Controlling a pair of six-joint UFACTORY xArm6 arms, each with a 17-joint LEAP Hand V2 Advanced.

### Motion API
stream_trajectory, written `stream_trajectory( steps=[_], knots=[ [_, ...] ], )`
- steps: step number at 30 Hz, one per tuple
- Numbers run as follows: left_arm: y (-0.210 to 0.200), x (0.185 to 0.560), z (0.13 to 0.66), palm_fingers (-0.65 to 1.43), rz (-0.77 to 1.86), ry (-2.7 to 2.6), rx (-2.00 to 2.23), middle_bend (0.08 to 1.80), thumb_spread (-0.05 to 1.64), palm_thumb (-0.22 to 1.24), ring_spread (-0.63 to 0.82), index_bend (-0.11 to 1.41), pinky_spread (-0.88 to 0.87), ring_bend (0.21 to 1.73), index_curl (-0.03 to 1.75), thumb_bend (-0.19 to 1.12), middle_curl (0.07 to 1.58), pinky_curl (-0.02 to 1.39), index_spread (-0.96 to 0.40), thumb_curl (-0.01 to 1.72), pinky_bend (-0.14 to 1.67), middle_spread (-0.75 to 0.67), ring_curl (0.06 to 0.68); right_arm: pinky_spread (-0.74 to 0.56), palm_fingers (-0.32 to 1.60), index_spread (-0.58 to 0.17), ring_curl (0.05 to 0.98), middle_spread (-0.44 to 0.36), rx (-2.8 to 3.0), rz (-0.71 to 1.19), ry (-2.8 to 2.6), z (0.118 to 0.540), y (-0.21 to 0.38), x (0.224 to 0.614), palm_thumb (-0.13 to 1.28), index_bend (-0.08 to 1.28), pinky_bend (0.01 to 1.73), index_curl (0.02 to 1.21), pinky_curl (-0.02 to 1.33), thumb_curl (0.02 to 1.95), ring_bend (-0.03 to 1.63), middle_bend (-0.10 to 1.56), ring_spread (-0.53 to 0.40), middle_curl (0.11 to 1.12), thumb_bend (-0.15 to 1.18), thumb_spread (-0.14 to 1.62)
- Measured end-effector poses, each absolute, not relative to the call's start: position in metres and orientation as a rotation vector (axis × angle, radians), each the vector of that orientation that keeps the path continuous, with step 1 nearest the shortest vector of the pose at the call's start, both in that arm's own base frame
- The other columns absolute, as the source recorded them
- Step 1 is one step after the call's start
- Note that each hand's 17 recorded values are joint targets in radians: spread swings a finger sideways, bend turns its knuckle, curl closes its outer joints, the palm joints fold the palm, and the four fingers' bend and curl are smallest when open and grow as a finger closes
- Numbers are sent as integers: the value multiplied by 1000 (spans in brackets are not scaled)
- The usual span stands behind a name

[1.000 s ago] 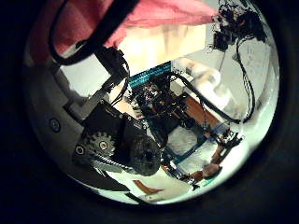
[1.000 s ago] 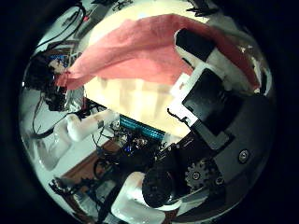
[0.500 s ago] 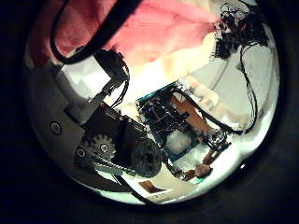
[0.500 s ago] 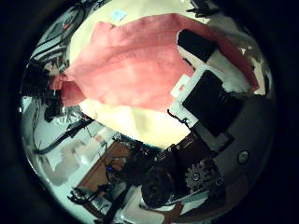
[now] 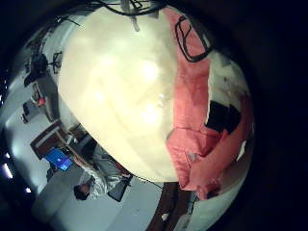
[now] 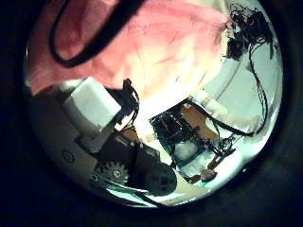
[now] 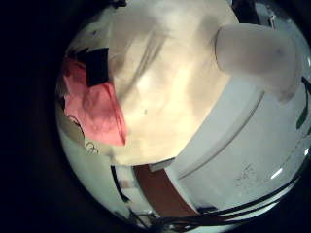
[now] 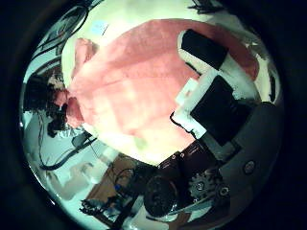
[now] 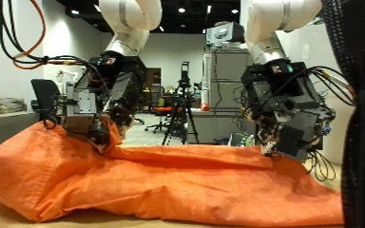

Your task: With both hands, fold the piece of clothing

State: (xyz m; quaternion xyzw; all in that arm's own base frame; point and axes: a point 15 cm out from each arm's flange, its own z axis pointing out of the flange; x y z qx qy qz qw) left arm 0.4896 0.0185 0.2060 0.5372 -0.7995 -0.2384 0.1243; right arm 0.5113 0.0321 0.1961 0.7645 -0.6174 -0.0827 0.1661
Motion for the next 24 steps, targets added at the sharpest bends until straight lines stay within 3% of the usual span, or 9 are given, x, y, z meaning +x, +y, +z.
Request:
stream_trajectory(
  steps=[2,4,5,6,7,10,15,19,24],
  knots=[
    [21,494,211,362,-623,-2322,1605,577,989,728,-438,145,-630,1263,1287,-29,1189,710,-370,573,970,-550,528,-405,849,-361,606,-189,2217,-170,-1799,205,31,526,811,440,1212,727,795,493,1337,1049,-275,673,-17,1242],
    [23,500,217,175,-530,-2320,1645,459,1004,710,-374,181,-588,1166,1228,-33,1140,723,-353,553,948,-492,526,-466,700,-365,604,-199,2270,-99,-1849,223,33,541,804,344,1160,712,769,472,1331,1008,-281,667,-18,1254],
    [22,505,223,-37,-482,-2332,1665,392,1015,691,-264,273,-483,996,1212,-36,1100,692,-346,542,807,-441,477,-487,715,-373,594,-204,2289,-84,-1872,230,34,544,802,315,1147,699,749,463,1323,996,-284,662,-16,1258],
    [22,509,228,-122,-443,-2342,1683,355,1025,677,-162,318,-366,905,1188,-35,1066,691,-331,531,717,-385,471,-505,714,-379,582,-208,2301,-77,-1891,235,34,546,802,289,1125,685,727,455,1312,982,-292,656,-15,1262],
    [23,514,239,-203,-381,-2355,1715,230,1037,660,7,312,-176,801,1129,-34,991,646,-297,517,604,-269,409,-533,669,-390,564,-213,2327,-64,-1926,246,36,549,793,298,1070,683,701,436,1254,980,-297,656,-10,1299],
    [28,516,256,-224,-296,-2362,1751,103,1059,625,213,211,105,696,1011,-34,871,570,-224,492,508,-60,336,-562,665,-402,542,-208,2372,-28,-2009,267,36,548,787,296,1002,677,656,412,1219,956,-303,650,-8,1337],
    [37,508,288,-216,-204,-2375,1789,89,1091,582,442,130,437,577,796,-27,657,467,-103,447,422,259,268,-544,643,-414,520,-208,2442,118,-2105,307,28,542,802,332,877,692,601,377,1171,926,-306,644,-2,1391],
    [39,484,315,-187,-132,-2394,1788,101,1103,570,510,139,537,528,683,-24,540,421,-59,424,374,359,244,-496,608,-424,505,-223,2473,183,-2115,336,19,509,813,375,813,705,577,359,1129,893,-303,635,-3,1411],
    [33,442,317,-152,-130,-2401,1742,116,1109,557,552,148,583,479,577,-23,430,382,-27,401,328,411,224,-334,402,-445,470,-214,2492,177,-2060,340,8,459,820,479,708,725,566,345,1008,798,-297,601,-8,1407]
  ],
)
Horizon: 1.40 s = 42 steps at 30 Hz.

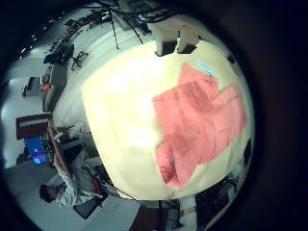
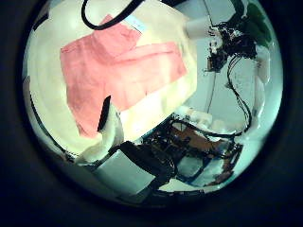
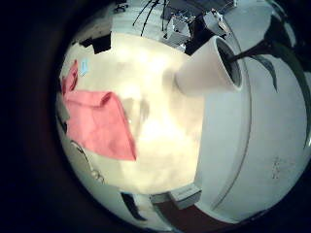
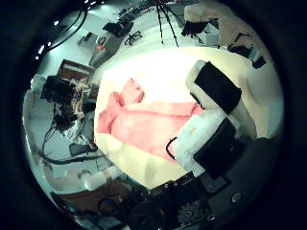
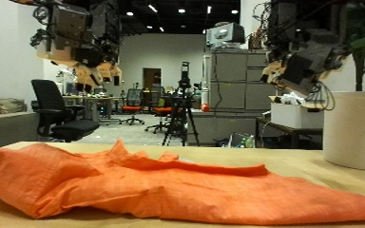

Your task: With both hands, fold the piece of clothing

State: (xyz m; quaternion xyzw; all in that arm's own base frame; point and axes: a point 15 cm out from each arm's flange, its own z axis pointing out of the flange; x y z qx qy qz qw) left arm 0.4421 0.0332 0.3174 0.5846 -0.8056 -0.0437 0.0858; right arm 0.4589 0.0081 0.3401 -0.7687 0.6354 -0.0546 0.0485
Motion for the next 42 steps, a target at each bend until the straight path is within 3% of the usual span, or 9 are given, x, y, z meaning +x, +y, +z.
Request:
stream_trajectory(
  steps=[1,6,12,17,27,42],
  knots=[
    [30,432,316,-144,-132,-2403,1733,119,1110,554,563,148,590,467,548,-24,400,372,-19,395,316,418,220,-275,297,-446,437,-201,-2383,-142,1919,335,7,444,820,476,672,709,547,343,943,748,-279,577,-9,1402],
    [10,387,299,-118,-153,-2417,1681,137,1106,517,589,148,587,433,464,-29,318,347,3,372,283,428,208,-80,168,-421,364,-178,-2480,-66,1905,312,-6,405,756,460,627,652,509,331,762,630,-168,510,-30,1338],
    [-27,346,278,-94,-169,-2421,1620,149,1107,506,601,151,578,412,406,-22,271,333,17,357,260,430,203,-3,99,-376,284,-202,-2702,-42,1900,265,-37,369,638,403,562,575,456,315,575,550,-76,452,-40,1205],
    [-40,337,266,-83,-180,-2410,1605,152,1103,505,606,158,570,397,371,-21,243,326,19,349,249,429,201,45,88,-357,256,-203,-2837,61,1881,220,-41,343,561,352,478,521,410,303,507,461,-27,407,-40,1110],
    [-68,329,254,-67,-153,-2364,1597,160,1102,511,609,162,567,375,335,-21,212,321,20,339,239,427,201,108,160,-344,227,-146,-2943,177,1805,168,-20,350,534,224,394,431,349,309,418,331,14,353,-30,976],
    [-77,329,253,-54,-133,-2347,1631,163,1097,530,611,168,565,353,319,-20,203,320,20,333,235,406,205,107,274,-328,223,-99,-2955,180,1832,143,-20,360,596,174,319,367,307,329,387,261,-20,342,-23,931]
  ],
)
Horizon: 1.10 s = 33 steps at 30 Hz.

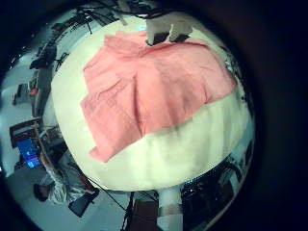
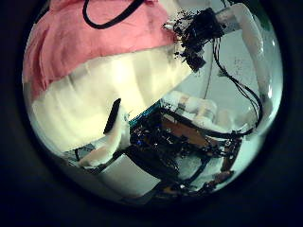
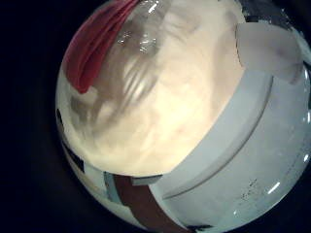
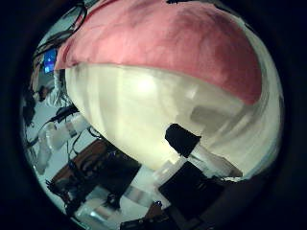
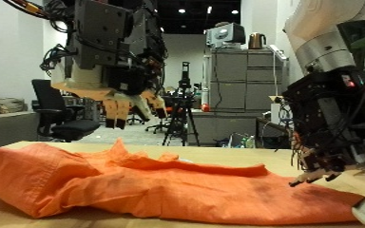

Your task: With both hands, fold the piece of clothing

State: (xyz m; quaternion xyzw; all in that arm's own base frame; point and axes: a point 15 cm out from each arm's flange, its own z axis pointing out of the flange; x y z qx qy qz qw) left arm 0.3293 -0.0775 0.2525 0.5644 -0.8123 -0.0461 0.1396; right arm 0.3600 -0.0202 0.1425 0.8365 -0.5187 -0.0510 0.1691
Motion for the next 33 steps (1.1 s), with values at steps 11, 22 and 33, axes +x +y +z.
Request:
stream_trajectory(
  steps=[11,22,33],
  knots=[
    [-74,328,259,-51,-119,-2350,1649,162,1090,542,612,171,565,345,319,-21,201,319,20,334,231,405,209,-139,794,-373,251,-160,2333,-53,-1483,135,-30,383,670,165,344,347,269,345,586,375,-235,379,-20,923],
    [-73,327,262,-43,-115,-2352,1656,163,1086,557,611,175,564,345,323,-21,200,321,15,334,228,397,214,-590,1415,-458,362,-265,2326,-17,-1481,136,-33,387,769,406,656,484,347,369,797,666,-401,517,-21,885],
    [-71,325,264,-38,-107,-2349,1659,164,1087,574,609,173,556,347,327,-19,202,322,13,335,226,392,218,-484,1375,-337,522,-159,2324,17,-1537,151,-52,388,1068,863,1013,704,516,478,1149,1081,-259,671,77,930]
  ],
)
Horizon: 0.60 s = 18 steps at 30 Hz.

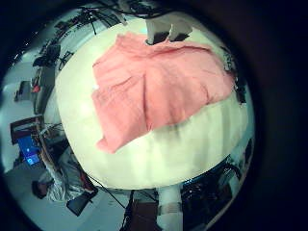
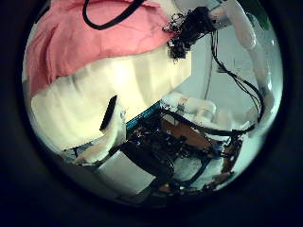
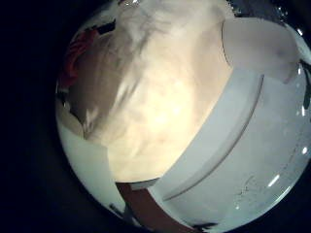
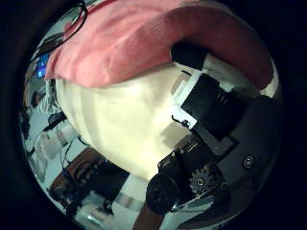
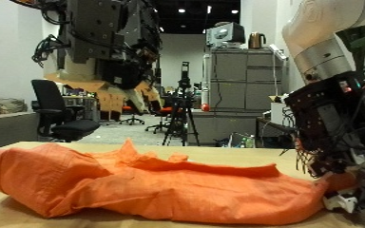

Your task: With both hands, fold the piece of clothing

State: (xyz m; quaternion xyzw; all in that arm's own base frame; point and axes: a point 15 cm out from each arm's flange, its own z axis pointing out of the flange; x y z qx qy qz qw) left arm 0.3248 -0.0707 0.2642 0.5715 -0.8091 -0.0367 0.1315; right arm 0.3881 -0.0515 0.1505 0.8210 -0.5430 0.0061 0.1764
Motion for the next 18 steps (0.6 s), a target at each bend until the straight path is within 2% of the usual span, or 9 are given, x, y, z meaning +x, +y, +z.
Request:
stream_trajectory(
  steps=[7,18],
  knots=[
    [-70,323,265,-36,-102,-2349,1657,165,1090,582,604,175,555,349,328,-21,204,321,12,334,225,387,221,-358,1213,-292,598,-139,2324,42,-1604,175,-86,371,1136,997,1220,783,631,568,1294,1223,-225,735,95,987],
    [-53,323,274,-30,-53,-2306,1724,170,1086,591,599,173,548,347,330,-20,211,322,12,338,228,378,222,-279,1135,-255,644,-126,2326,156,-1670,227,-121,350,1146,1060,1287,837,698,673,1361,1293,-199,772,63,1014]
  ],
)
